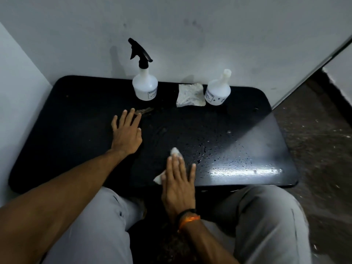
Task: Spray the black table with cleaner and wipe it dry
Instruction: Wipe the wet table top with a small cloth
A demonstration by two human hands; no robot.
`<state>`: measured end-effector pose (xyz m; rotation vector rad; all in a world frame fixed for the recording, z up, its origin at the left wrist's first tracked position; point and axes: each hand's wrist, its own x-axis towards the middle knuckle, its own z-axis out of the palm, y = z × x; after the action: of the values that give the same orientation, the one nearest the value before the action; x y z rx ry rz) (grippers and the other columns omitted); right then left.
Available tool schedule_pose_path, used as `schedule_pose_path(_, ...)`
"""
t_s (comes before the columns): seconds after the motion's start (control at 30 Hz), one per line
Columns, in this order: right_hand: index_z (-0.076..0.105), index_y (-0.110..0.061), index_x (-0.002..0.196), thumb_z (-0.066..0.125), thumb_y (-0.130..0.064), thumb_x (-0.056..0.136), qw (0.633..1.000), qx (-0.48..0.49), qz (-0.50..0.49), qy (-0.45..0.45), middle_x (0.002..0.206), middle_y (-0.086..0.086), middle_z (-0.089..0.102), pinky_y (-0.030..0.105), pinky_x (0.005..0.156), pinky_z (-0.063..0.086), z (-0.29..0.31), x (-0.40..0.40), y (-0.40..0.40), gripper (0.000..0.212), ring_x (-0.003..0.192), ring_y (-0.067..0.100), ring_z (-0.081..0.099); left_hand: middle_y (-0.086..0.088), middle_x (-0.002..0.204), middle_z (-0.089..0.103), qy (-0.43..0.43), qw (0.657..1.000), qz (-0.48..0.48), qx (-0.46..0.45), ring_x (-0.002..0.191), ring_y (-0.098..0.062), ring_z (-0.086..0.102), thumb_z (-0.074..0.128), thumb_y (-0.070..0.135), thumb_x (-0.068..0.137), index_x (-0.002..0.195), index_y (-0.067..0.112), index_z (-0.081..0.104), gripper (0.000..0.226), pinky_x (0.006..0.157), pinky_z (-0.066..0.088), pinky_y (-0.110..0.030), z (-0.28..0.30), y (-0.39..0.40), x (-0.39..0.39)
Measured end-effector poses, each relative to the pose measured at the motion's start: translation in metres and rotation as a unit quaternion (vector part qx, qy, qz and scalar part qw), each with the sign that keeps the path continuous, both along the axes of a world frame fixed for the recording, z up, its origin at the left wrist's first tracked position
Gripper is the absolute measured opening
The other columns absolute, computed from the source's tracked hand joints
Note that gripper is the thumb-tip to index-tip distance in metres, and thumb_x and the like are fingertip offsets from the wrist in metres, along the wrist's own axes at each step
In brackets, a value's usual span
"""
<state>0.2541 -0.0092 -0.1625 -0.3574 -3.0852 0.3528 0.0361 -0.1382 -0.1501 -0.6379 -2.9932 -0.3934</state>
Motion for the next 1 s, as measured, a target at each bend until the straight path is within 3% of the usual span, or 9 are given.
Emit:
schedule_pose_path(0.07,0.032,-0.008,0.154,0.034,-0.035,0.1,0.995,-0.001,-0.096,0.0,0.164,0.009,0.024,0.063,0.119,0.011,0.0,0.007,0.035,0.06,0.153,0.025,0.02,-0.011,0.162,0.025,0.01,0.999,-0.035,-0.011,0.15,-0.031,0.02,0.047,0.022,0.096,0.151,0.014,0.036,0.057,0.121,0.01,-0.054,0.004,0.013,0.008)
schedule_pose_path(0.17,0.018,-0.006,0.157,0.022,-0.037,0.104,0.969,-0.006,-0.244,-0.024,0.167,0.011,0.011,0.061,0.121,0.0,0.005,0.001,0.094,0.061,0.155,0.025,0.006,-0.009,0.162,0.026,0.016,0.993,-0.109,-0.032,0.149,-0.03,0.023,0.035,0.03,0.096,0.152,0.016,0.035,0.058,0.121,0.014,-0.052,0.009,0.035,0.021)
schedule_pose_path(0.3,0.011,0.0,0.157,0.018,-0.037,0.104,0.933,-0.021,-0.355,-0.056,0.166,0.021,0.005,0.061,0.12,0.004,0.017,-0.029,0.148,0.065,0.154,0.033,0.002,-0.007,0.163,0.024,0.001,0.988,-0.148,-0.051,0.151,-0.029,0.022,0.024,0.036,0.097,0.154,0.018,0.033,0.06,0.122,0.015,-0.052,0.006,0.052,0.038)
schedule_pose_path(0.4,0.014,0.004,0.155,0.017,-0.035,0.102,0.949,-0.004,-0.311,-0.053,0.162,0.029,0.011,0.059,0.122,0.005,0.015,-0.055,0.139,0.066,0.152,0.043,0.008,-0.007,0.163,0.024,0.0,0.985,-0.163,-0.062,0.151,-0.028,0.022,0.022,0.038,0.098,0.154,0.019,0.032,0.061,0.122,0.014,-0.052,0.003,0.056,0.041)
schedule_pose_path(0.5,0.024,0.005,0.153,0.028,-0.033,0.094,0.987,0.0,-0.159,-0.024,0.16,0.031,0.019,0.059,0.122,0.005,0.007,-0.065,0.086,0.071,0.15,0.046,0.014,-0.008,0.162,0.027,0.003,0.986,-0.157,-0.054,0.15,-0.028,0.025,0.021,0.039,0.097,0.153,0.018,0.034,0.062,0.122,0.016,-0.052,0.003,0.059,0.04)
schedule_pose_path(0.67,0.029,0.005,0.151,0.027,-0.027,0.099,0.999,0.0,-0.035,0.02,0.162,0.025,0.018,0.056,0.119,0.009,0.001,-0.015,0.011,0.062,0.153,0.036,0.012,-0.007,0.163,0.025,-0.012,0.985,-0.169,-0.042,0.151,-0.028,0.02,0.018,0.042,0.097,0.154,0.017,0.032,0.064,0.123,0.013,-0.052,0.002,0.067,0.045)
schedule_pose_path(0.8,0.032,0.003,0.151,0.031,-0.029,0.099,0.99,0.007,-0.137,0.019,0.162,0.021,0.022,0.055,0.119,0.012,-0.001,0.025,0.049,0.061,0.152,0.033,0.018,-0.007,0.163,0.027,-0.004,0.982,-0.183,-0.049,0.151,-0.028,0.022,0.018,0.044,0.098,0.154,0.017,0.032,0.064,0.122,0.015,-0.053,-0.002,0.075,0.047)
schedule_pose_path(0.9,0.038,0.006,0.148,0.026,-0.033,0.097,0.959,0.015,-0.283,0.001,0.159,0.024,0.03,0.056,0.12,0.012,-0.002,0.018,0.107,0.065,0.149,0.037,0.026,-0.007,0.161,0.031,0.008,0.981,-0.184,-0.055,0.15,-0.028,0.025,0.02,0.043,0.1,0.153,0.017,0.035,0.061,0.122,0.016,-0.053,-0.006,0.077,0.046)
schedule_pose_path(1.0,0.033,0.008,0.149,0.02,-0.035,0.095,0.929,0.006,-0.371,-0.001,0.16,0.025,0.026,0.058,0.121,0.014,0.001,-0.011,0.148,0.07,0.15,0.038,0.023,-0.005,0.161,0.032,0.014,0.982,-0.179,-0.054,0.15,-0.026,0.025,0.022,0.043,0.101,0.153,0.019,0.036,0.059,0.122,0.015,-0.05,-0.007,0.076,0.043)
